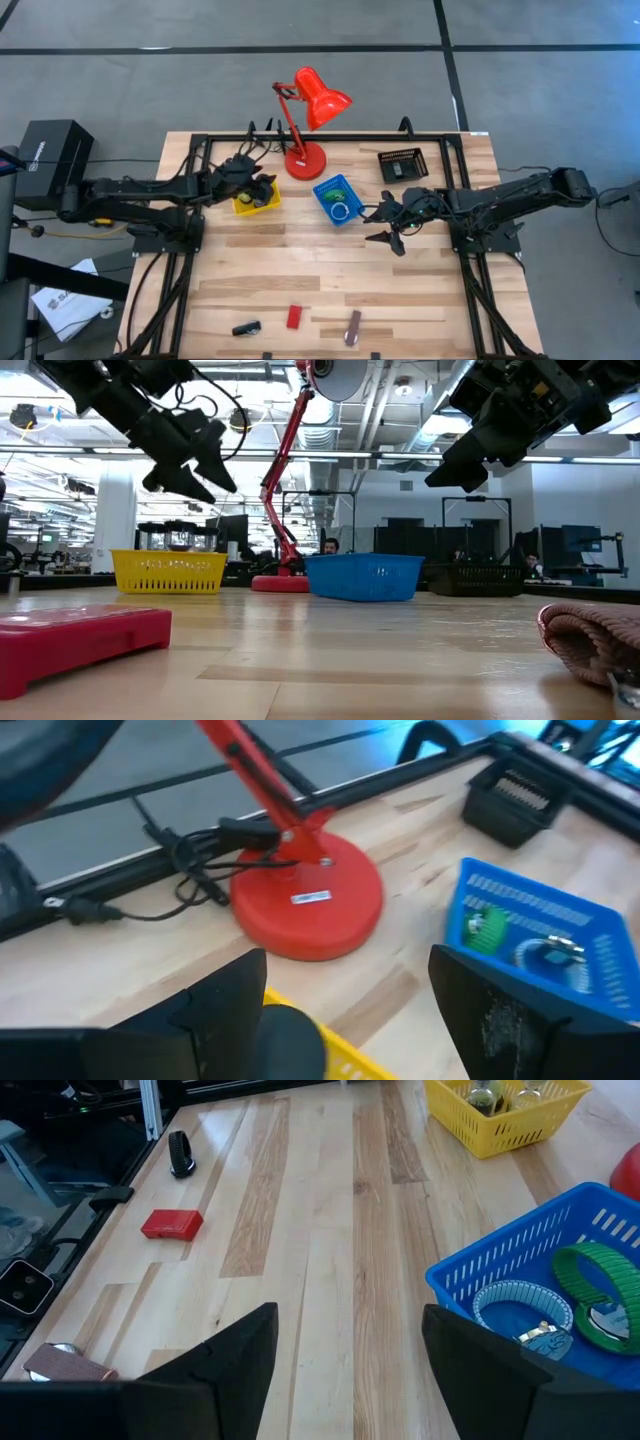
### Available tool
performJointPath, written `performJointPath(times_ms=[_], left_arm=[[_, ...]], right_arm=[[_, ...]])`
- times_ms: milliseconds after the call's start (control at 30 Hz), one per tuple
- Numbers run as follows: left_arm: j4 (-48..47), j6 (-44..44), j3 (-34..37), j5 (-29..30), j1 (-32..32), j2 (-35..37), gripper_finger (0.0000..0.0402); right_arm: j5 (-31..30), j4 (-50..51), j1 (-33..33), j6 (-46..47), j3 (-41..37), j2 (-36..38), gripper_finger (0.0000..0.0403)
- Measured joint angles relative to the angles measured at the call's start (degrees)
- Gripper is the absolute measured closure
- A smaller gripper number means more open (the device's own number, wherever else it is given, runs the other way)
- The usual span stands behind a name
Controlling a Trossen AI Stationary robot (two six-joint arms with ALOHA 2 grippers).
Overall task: Pick & Place Office items
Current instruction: Put the black wristwatch into the blue bin
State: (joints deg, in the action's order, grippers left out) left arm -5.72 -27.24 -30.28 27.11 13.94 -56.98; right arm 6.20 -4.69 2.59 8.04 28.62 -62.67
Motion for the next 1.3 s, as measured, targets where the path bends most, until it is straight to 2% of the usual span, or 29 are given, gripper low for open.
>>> performJointPath(times_ms=[300, 633, 1067, 1300], left_arm=[[0.8, 0.0, 0.0, 0.0, -5.5, 0.6, 0.0129], [6.8, 0.0, 0.0, 0.0, -12.6, 0.6, 0.0129], [7.2, 0.0, 0.0, 0.0, -21.7, 0.6, 0.0129], [7.2, -0.9, 0.0, 0.0, -23.8, 0.6, 0.0129]], right_arm=[[0.0, 0.0, 0.0, 0.0, 0.0, 0.0, 0.0163], [0.0, -0.1, 0.0, 0.0, 0.0, 0.0, 0.0163], [0.0, -0.1, 0.0, 0.0, 0.0, 0.0, 0.0163], [0.0, -0.1, 0.0, 0.6, 0.0, 0.0, 0.0163]])
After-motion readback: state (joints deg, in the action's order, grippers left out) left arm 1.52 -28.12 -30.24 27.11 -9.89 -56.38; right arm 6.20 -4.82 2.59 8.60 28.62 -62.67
